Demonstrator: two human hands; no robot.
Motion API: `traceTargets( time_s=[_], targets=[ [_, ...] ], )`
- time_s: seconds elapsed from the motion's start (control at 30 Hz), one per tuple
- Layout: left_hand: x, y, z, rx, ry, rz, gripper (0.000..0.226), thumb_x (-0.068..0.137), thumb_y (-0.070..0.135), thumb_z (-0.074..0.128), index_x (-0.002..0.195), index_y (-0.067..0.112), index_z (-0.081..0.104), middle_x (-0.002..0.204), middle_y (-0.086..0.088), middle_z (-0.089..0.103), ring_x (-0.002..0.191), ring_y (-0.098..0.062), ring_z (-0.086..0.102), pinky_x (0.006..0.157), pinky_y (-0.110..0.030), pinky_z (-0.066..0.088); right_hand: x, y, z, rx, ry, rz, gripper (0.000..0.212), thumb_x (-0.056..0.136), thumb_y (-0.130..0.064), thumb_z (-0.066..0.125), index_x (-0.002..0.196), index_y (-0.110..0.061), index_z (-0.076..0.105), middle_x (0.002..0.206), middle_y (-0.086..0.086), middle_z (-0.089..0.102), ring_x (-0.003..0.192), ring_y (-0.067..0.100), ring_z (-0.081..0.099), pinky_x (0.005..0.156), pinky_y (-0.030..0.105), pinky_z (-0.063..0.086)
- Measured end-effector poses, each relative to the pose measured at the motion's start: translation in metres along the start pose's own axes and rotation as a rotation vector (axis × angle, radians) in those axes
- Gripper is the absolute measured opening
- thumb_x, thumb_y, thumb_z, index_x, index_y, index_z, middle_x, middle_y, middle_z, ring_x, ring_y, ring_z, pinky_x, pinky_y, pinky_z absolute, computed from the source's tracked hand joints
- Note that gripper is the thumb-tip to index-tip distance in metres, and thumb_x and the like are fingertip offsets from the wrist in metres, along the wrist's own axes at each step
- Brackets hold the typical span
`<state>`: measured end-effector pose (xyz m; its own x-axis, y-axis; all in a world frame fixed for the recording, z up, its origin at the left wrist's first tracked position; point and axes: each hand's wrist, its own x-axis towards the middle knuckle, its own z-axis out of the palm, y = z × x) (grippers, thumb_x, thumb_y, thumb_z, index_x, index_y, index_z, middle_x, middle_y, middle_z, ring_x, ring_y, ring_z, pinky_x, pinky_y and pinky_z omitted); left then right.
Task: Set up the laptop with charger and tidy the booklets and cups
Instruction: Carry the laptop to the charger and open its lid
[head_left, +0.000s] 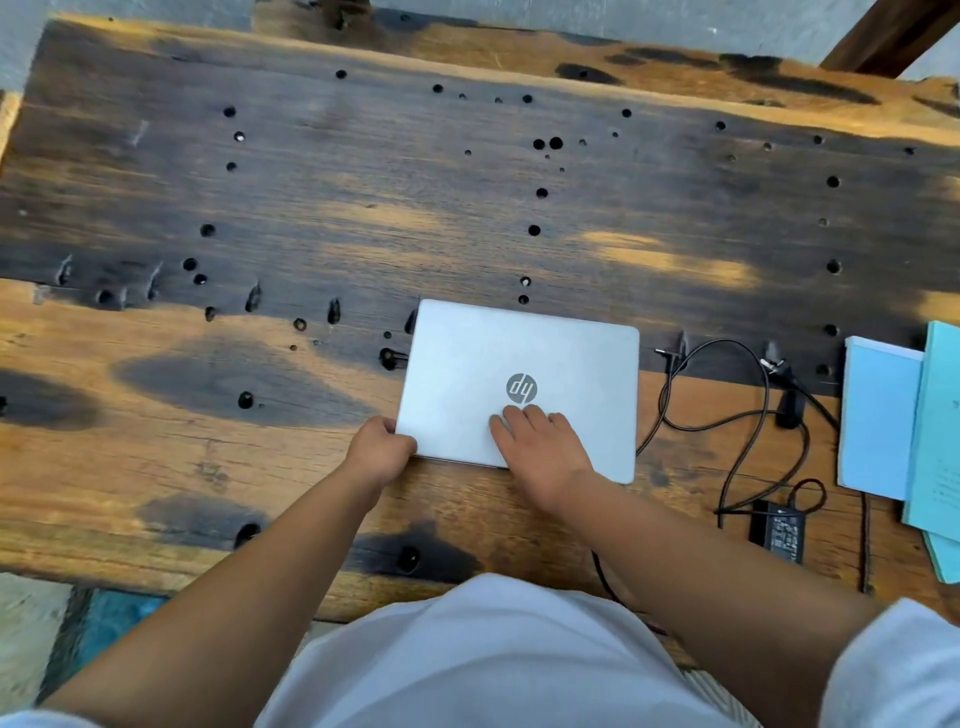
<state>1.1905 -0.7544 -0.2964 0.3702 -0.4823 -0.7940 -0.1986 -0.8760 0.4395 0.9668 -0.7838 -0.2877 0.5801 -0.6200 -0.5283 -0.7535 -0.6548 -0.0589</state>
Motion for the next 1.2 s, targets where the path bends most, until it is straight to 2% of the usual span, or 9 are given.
traceTargets(
  time_s=[0.17,0.3,0.47,0.53,0.6,0.7,0.93,1.1,1.2],
  targets=[
    [0.006,-0.014,-0.006,-0.13,-0.032,0.009,0.027,0.089,-0.002,0.047,0.099,0.017,0.064,0.097,-0.005,0.07,0.091,-0.021,0.061,0.069,-0.032,0.047,0.005,0.007,-0.003,-0.078,-0.015,-0.052,0.074,0.077,-0.01,0.064,0.141,-0.011,0.027,0.137,0.012,0.04,0.115,0.033,0.044,0.081,0.041,0.041],
    [0.01,-0.021,-0.013,-0.192,-0.102,-0.008,0.045,0.09,-0.013,0.037,0.101,0.019,0.066,0.085,0.005,0.072,0.075,-0.01,0.056,0.059,-0.024,0.038,0.004,0.008,-0.008,-0.109,-0.033,-0.07,0.071,0.08,-0.013,0.062,0.142,-0.009,0.028,0.136,0.011,0.041,0.112,0.032,0.046,0.074,0.04,0.04],
    [0.007,-0.031,-0.014,-0.174,-0.069,0.045,0.032,0.096,-0.003,0.047,0.107,0.022,0.064,0.085,0.005,0.068,0.073,-0.009,0.058,0.06,-0.022,0.045,0.004,0.009,-0.012,-0.124,-0.041,-0.084,0.07,0.079,-0.014,0.065,0.14,-0.008,0.031,0.131,0.01,0.044,0.107,0.031,0.048,0.066,0.037,0.036],
    [0.007,-0.037,-0.012,-0.101,-0.03,0.073,0.017,0.096,0.005,0.055,0.106,0.016,0.064,0.082,0.0,0.067,0.074,-0.015,0.06,0.068,-0.03,0.05,0.004,0.008,-0.012,-0.121,-0.039,-0.078,0.069,0.078,-0.014,0.065,0.139,-0.008,0.032,0.129,0.009,0.045,0.105,0.031,0.049,0.065,0.037,0.036],
    [0.01,-0.041,-0.01,-0.034,0.013,0.059,0.003,0.093,0.016,0.062,0.094,0.016,0.065,0.077,-0.005,0.07,0.073,-0.019,0.064,0.074,-0.038,0.054,0.003,0.007,-0.011,-0.109,-0.036,-0.075,0.069,0.078,-0.013,0.065,0.139,-0.008,0.033,0.128,0.009,0.046,0.104,0.031,0.049,0.066,0.037,0.037],
    [0.015,-0.042,-0.006,-0.017,0.071,0.038,0.014,0.091,0.024,0.065,0.08,0.017,0.066,0.07,-0.005,0.072,0.066,-0.018,0.066,0.075,-0.04,0.057,0.002,0.008,-0.012,-0.107,-0.024,-0.082,0.07,0.077,-0.012,0.066,0.139,-0.008,0.034,0.128,0.009,0.047,0.104,0.031,0.05,0.068,0.038,0.037],
    [0.018,-0.04,-0.004,0.012,0.121,0.045,0.014,0.089,0.02,0.067,0.076,0.014,0.064,0.066,-0.006,0.072,0.058,-0.018,0.065,0.067,-0.034,0.054,0.002,0.008,-0.017,-0.106,-0.029,-0.088,0.067,0.077,-0.014,0.067,0.137,-0.009,0.037,0.125,0.009,0.049,0.1,0.031,0.052,0.073,0.041,0.04],
    [0.02,-0.038,-0.009,0.056,0.106,0.049,0.017,0.088,0.014,0.067,0.073,0.016,0.06,0.068,-0.005,0.072,0.054,-0.016,0.066,0.064,-0.031,0.053,-0.001,0.008,-0.018,-0.03,-0.016,-0.063,0.06,0.074,-0.006,0.063,0.129,-0.01,0.04,0.118,0.008,0.05,0.097,0.032,0.049,0.055,0.035,0.034],
    [0.019,-0.04,-0.009,0.093,0.118,0.073,0.021,0.087,0.016,0.068,0.069,0.018,0.057,0.065,-0.004,0.071,0.052,-0.016,0.066,0.059,-0.028,0.051,-0.007,0.01,-0.023,0.014,-0.001,-0.062,0.051,0.075,-0.004,0.059,0.123,-0.011,0.042,0.113,0.008,0.05,0.1,0.032,0.048,0.052,0.034,0.033]
  ],
)
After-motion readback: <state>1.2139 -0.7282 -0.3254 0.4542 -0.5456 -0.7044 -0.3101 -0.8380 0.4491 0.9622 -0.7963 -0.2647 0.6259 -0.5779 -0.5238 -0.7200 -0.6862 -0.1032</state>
